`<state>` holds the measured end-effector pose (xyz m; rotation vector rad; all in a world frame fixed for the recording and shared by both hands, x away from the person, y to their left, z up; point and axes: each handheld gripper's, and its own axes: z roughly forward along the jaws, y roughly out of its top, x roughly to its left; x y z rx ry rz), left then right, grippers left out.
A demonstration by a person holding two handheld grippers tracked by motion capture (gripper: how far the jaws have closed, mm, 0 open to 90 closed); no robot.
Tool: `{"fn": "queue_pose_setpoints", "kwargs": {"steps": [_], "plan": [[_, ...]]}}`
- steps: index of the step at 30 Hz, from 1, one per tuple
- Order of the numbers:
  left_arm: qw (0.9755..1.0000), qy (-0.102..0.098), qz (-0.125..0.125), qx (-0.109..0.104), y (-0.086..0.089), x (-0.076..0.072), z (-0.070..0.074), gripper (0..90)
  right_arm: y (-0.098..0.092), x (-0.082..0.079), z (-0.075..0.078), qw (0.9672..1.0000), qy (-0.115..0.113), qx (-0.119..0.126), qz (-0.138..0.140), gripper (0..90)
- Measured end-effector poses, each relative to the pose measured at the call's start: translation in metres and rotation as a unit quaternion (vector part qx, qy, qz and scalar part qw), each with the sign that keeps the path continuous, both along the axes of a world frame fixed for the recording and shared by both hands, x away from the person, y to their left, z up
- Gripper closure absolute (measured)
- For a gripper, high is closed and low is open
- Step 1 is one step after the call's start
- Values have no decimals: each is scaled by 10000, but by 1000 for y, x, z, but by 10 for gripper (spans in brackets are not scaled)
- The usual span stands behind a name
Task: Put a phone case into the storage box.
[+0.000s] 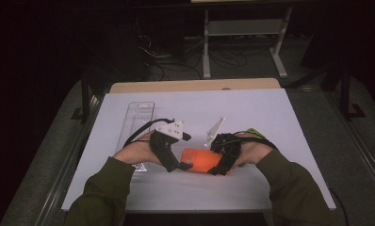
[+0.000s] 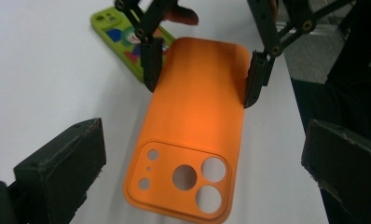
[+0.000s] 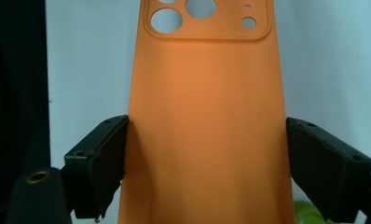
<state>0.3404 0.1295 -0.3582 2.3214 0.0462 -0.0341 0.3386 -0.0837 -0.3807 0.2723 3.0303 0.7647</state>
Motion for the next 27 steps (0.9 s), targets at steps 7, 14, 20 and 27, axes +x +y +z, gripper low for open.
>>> {"fn": "queue_pose_setpoints", "kwargs": {"steps": [7, 14, 20, 27], "plan": [[9996, 11, -138, 261, -10, -3, -9, 0, 4, -7, 6, 9997, -95, 76, 210, 154], [9986, 40, -240, 459, -17, -5, -17, 0, 9, -13, 13, 9991, -209, 119, 357, 155], [9978, 43, -253, 618, -21, -7, -23, 0, 10, -13, 13, 9986, -247, 183, 425, 154], [9958, -40, -352, 846, -23, -7, -25, 72, 8, -13, 16, 9984, -264, 256, 425, 154]]}}
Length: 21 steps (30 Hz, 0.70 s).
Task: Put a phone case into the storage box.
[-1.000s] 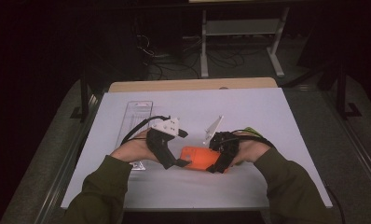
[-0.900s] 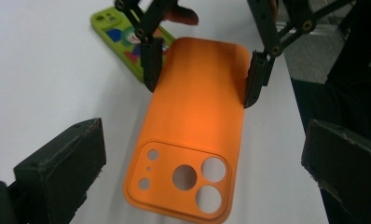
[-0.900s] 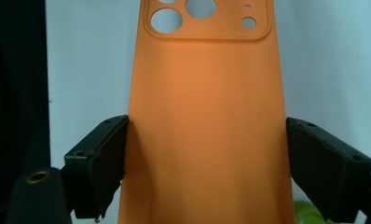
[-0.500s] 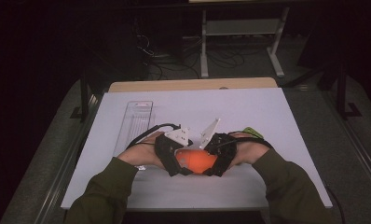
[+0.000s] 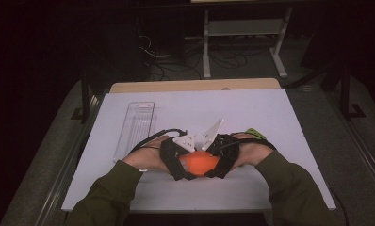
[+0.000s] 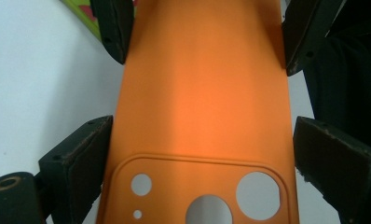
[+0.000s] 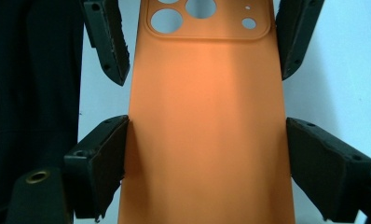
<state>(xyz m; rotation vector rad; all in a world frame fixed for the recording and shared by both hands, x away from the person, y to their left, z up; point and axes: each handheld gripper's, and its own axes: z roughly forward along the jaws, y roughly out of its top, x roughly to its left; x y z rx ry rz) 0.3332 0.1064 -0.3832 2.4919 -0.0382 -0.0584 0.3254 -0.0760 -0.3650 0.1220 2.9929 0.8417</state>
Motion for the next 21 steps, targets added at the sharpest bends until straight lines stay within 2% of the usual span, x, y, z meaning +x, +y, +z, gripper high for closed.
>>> {"fn": "queue_pose_setpoints", "kwargs": {"steps": [10, 17, 19, 21], "plan": [[10000, 16, 25, -45, 1, 0, 0, 124, 0, -1, 2, 10000, -25, 63, 52, 154], [10000, 29, -37, 3, 1, 0, -1, 141, 0, -2, 1, 10000, -9, 50, 79, 153], [9999, 137, 12, -61, 1, 0, -2, 144, 0, -2, 1, 10000, -20, 54, 79, 153], [9999, 163, 7, -45, 1, 0, -1, 147, 0, -2, 1, 9999, 40, 62, 73, 152]]}}
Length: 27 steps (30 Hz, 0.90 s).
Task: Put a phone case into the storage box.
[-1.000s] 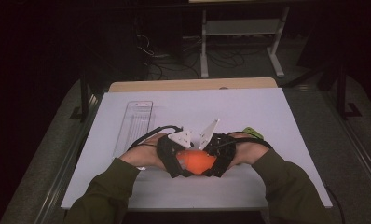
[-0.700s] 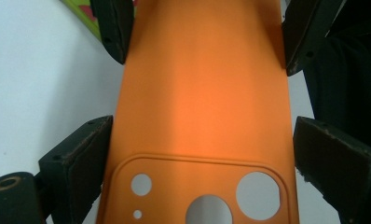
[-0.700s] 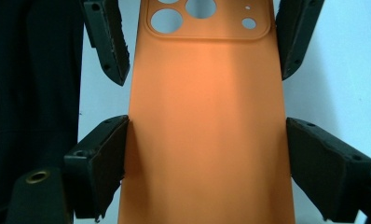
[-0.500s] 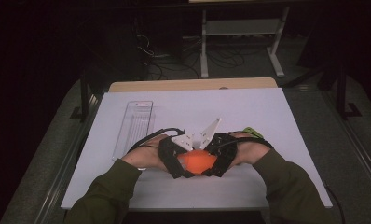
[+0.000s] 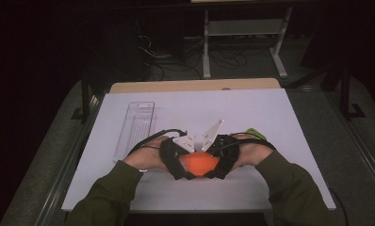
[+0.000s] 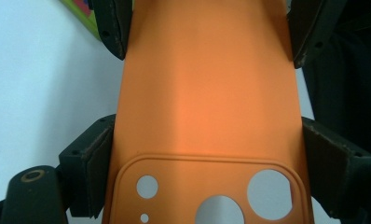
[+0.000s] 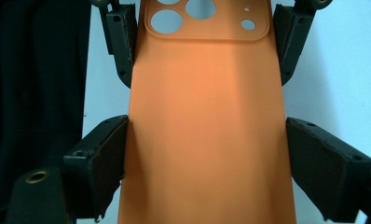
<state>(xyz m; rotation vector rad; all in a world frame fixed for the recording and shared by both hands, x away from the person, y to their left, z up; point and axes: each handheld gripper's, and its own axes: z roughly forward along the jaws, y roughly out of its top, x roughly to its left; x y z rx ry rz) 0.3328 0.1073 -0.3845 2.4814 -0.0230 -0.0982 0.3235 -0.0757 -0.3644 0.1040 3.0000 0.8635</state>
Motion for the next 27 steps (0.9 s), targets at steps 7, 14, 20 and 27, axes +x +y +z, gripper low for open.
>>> {"fn": "queue_pose_setpoints", "kwargs": {"steps": [7, 14, 20, 27], "plan": [[10000, 6, 77, 5, 0, 0, 1, 154, -3, 2, -2, 9999, 69, 92, -49, 132], [9994, -7, 336, 73, 5, 5, 3, 154, -20, 5, 1, 9979, 144, 312, -547, 70], [9977, 132, 663, 57, 9, 6, 3, 154, -39, 7, 1, 9920, 163, 649, -1067, 46], [9944, 67, 1051, 64, 13, 6, 1, 153, -54, 6, -2, 9830, 183, 804, -1643, 42]]}}
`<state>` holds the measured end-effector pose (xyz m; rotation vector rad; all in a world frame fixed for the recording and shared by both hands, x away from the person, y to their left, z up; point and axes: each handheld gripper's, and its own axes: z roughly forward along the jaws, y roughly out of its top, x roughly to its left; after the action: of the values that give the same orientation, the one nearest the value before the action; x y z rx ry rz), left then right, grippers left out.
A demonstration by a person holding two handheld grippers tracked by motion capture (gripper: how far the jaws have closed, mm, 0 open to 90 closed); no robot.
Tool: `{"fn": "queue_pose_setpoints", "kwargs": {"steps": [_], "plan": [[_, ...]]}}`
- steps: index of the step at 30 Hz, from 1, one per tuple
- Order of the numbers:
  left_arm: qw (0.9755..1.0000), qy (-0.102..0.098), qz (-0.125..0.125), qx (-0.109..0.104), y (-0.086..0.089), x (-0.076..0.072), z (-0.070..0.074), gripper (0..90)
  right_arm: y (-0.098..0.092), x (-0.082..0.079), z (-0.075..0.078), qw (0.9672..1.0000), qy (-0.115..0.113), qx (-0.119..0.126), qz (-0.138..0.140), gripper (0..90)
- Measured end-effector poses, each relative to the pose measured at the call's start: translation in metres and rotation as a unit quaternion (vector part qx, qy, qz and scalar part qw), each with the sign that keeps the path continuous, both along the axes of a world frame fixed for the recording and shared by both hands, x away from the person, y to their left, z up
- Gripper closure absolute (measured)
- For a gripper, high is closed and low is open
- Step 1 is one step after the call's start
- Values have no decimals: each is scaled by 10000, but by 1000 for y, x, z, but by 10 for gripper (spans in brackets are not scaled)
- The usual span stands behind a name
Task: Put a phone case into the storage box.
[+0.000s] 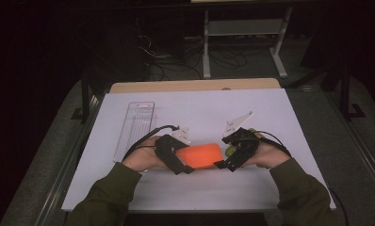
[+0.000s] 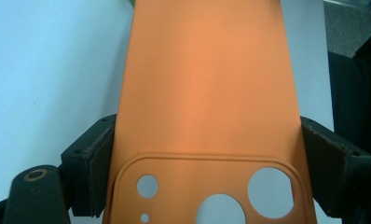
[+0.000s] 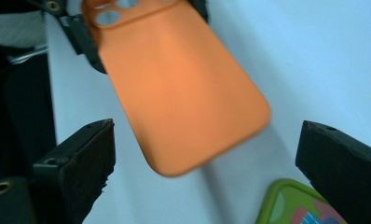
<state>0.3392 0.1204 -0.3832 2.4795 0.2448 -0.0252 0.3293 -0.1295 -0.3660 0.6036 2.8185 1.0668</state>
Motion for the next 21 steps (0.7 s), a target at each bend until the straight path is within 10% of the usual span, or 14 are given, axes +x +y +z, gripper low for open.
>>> {"fn": "queue_pose_setpoints", "kwargs": {"steps": [12, 21], "plan": [[9969, -61, 776, 120, 0, 1, -2, 153, -15, -10, -9, 9926, 298, 473, -1082, 34], [9928, 5, 1189, 117, 2, 4, -1, 154, -22, -26, -22, 9755, -189, 704, -2075, 68]]}}
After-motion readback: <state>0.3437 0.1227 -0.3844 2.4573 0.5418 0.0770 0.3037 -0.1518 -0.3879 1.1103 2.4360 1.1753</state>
